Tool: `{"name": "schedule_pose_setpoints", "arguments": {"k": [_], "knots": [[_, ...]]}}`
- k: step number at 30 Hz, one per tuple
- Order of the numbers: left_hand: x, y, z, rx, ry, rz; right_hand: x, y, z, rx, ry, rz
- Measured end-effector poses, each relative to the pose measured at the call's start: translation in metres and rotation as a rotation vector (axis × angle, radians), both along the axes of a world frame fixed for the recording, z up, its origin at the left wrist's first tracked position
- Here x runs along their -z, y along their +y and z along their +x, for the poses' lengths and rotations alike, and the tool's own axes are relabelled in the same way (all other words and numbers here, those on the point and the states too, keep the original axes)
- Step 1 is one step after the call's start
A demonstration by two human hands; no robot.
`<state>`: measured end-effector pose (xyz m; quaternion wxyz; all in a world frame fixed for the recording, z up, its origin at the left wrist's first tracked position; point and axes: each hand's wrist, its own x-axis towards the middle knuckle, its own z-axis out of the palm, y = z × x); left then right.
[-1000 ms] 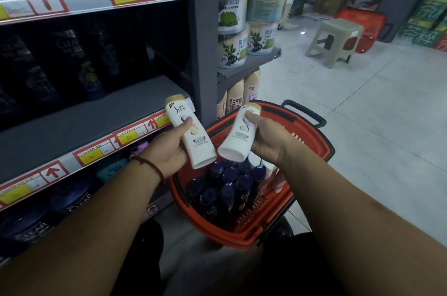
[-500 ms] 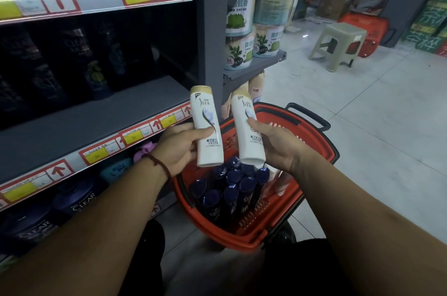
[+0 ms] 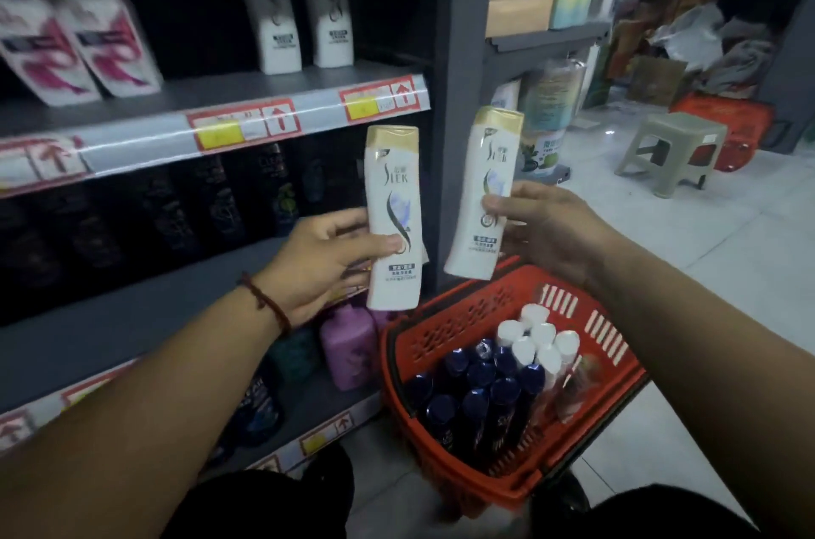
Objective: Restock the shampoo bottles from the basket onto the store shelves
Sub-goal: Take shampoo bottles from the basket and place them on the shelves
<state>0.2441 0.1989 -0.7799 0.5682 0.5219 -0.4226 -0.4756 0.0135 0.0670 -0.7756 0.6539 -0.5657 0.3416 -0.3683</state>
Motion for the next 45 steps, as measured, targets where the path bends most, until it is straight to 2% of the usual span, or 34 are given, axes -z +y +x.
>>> {"name": "schedule_pose_setpoints", "arguments": {"k": [6, 10, 16, 19, 27, 32, 37, 41, 45], "knots": [[-0.096, 0.018, 0.014, -0.073, -0.177, -0.162, -0.085, 0.0, 0.033, -0.023, -0.089, -0.184], [-0.152, 0.013, 0.042, -0.217, -0.267, -0.252, -0.133, -0.011, 0.064, -0.061, -0.151, -0.306], [-0.195, -0.03, 0.098, -0.414, -0.346, -0.273, -0.181, -0.048, 0.118, -0.118, -0.183, -0.406], [-0.199, -0.058, 0.119, -0.47, -0.422, -0.258, -0.19, -0.075, 0.149, -0.084, -0.172, -0.463], [-0.168, -0.123, 0.151, -0.497, -0.425, -0.246, -0.168, -0.149, 0.213, -0.118, -0.054, -0.467], [-0.157, -0.133, 0.162, -0.485, -0.465, -0.228, -0.159, -0.163, 0.222, -0.151, 0.025, -0.555], [-0.147, -0.135, 0.171, -0.494, -0.563, -0.11, -0.146, -0.168, 0.221, -0.183, 0.248, -0.593], [-0.144, -0.141, 0.173, -0.552, -0.555, -0.1, -0.143, -0.171, 0.222, -0.16, 0.286, -0.612], [-0.14, -0.144, 0.173, -0.577, -0.74, -0.032, -0.141, -0.172, 0.228, -0.131, 0.279, -0.612]]}}
